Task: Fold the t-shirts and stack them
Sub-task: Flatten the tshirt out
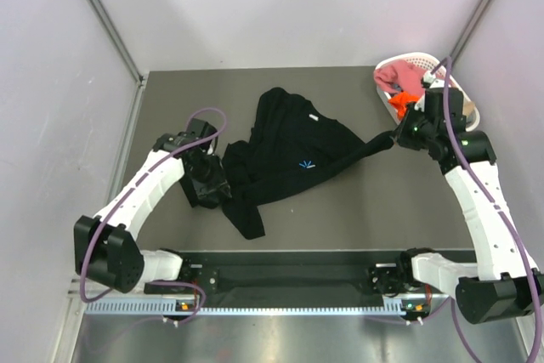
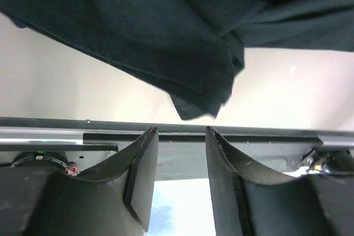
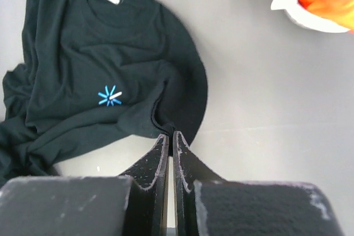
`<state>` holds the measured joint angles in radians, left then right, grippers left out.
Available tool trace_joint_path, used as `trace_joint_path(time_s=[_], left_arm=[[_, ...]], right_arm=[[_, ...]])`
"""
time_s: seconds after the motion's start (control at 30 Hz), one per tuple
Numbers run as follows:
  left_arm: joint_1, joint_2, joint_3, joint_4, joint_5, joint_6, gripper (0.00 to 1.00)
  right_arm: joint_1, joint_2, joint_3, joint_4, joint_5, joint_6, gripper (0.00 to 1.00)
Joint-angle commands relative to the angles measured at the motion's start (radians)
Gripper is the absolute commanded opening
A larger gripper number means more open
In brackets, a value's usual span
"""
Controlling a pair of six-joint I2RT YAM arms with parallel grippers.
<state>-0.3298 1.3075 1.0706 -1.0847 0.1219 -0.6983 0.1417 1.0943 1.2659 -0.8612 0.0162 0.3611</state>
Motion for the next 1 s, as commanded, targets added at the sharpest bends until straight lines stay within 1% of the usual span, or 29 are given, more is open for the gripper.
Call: trace_joint_path(time_s=[0.0, 0.07, 0.1, 0.13, 0.2, 0.23, 0.27, 0.33, 0.37, 0.4, 0.43, 0.47, 0.5, 0.57, 0.63, 0.73, 0.77, 0.83, 0.97], left_arm=[[-0.002, 0.010, 0.063, 0.005, 0.057, 0.052, 0.44], [-0.047, 0.028, 0.110, 0.009, 0.059, 0.083, 0.43], [-0.083, 0.068, 0.133, -0.015, 0.042, 0.089, 0.42], [-0.172, 0.096, 0.197, -0.038, -0.035, 0.104, 0.42], [-0.266, 0.180, 0.262, -0.093, -0.108, 0.118, 0.42], [-0.340, 0.202, 0.296, -0.096, -0.138, 0.129, 0.42], [-0.363, 0.223, 0.302, -0.089, -0.146, 0.137, 0.41], [-0.408, 0.277, 0.299, -0.039, -0.095, 0.166, 0.40], [-0.422, 0.301, 0.299, -0.035, -0.082, 0.169, 0.38], [-0.437, 0.352, 0.305, -0.038, -0.091, 0.171, 0.32], [-0.468, 0.378, 0.307, -0.044, -0.108, 0.169, 0.30], [-0.482, 0.400, 0.301, -0.046, -0.146, 0.166, 0.29], [-0.491, 0.438, 0.292, -0.047, -0.157, 0.158, 0.24], [-0.518, 0.467, 0.275, -0.038, -0.165, 0.126, 0.22], [-0.546, 0.486, 0.264, 0.002, -0.153, 0.128, 0.24], [-0.554, 0.516, 0.258, 0.019, -0.151, 0.144, 0.28], [-0.554, 0.516, 0.246, 0.052, -0.140, 0.149, 0.29], [-0.554, 0.519, 0.200, 0.080, -0.133, 0.142, 0.34], [-0.554, 0.526, 0.147, 0.101, -0.130, 0.118, 0.36]], right_arm=[[-0.010, -0.010, 0.075, -0.028, 0.062, -0.036, 0.00], [-0.011, -0.011, 0.069, -0.032, 0.064, -0.037, 0.00], [-0.013, -0.014, 0.064, -0.032, 0.064, -0.039, 0.00], [-0.013, -0.016, 0.061, -0.032, 0.062, -0.039, 0.00], [-0.013, -0.019, 0.052, -0.032, 0.050, -0.039, 0.00], [-0.011, -0.022, 0.049, -0.032, 0.045, -0.040, 0.00], [-0.013, -0.025, 0.040, -0.030, 0.044, -0.039, 0.00], [-0.013, -0.033, 0.027, -0.029, 0.036, -0.039, 0.00], [-0.013, -0.036, 0.024, -0.029, 0.025, -0.039, 0.00], [-0.013, -0.042, 0.020, -0.029, 0.022, -0.039, 0.00], [-0.013, -0.047, 0.015, -0.027, 0.019, -0.040, 0.00], [-0.013, -0.051, 0.000, -0.024, 0.013, -0.040, 0.00], [-0.013, -0.057, -0.010, -0.022, 0.010, -0.036, 0.00], [-0.013, -0.074, -0.042, -0.009, -0.004, -0.027, 0.00], [-0.013, -0.096, -0.077, 0.005, -0.010, -0.016, 0.00], [-0.013, -0.114, -0.105, 0.022, -0.013, 0.004, 0.00], [-0.011, -0.117, -0.108, 0.024, -0.040, 0.004, 0.00], [-0.011, -0.123, -0.112, 0.024, -0.038, -0.004, 0.00], [-0.014, -0.134, -0.108, 0.014, -0.022, -0.021, 0.00]])
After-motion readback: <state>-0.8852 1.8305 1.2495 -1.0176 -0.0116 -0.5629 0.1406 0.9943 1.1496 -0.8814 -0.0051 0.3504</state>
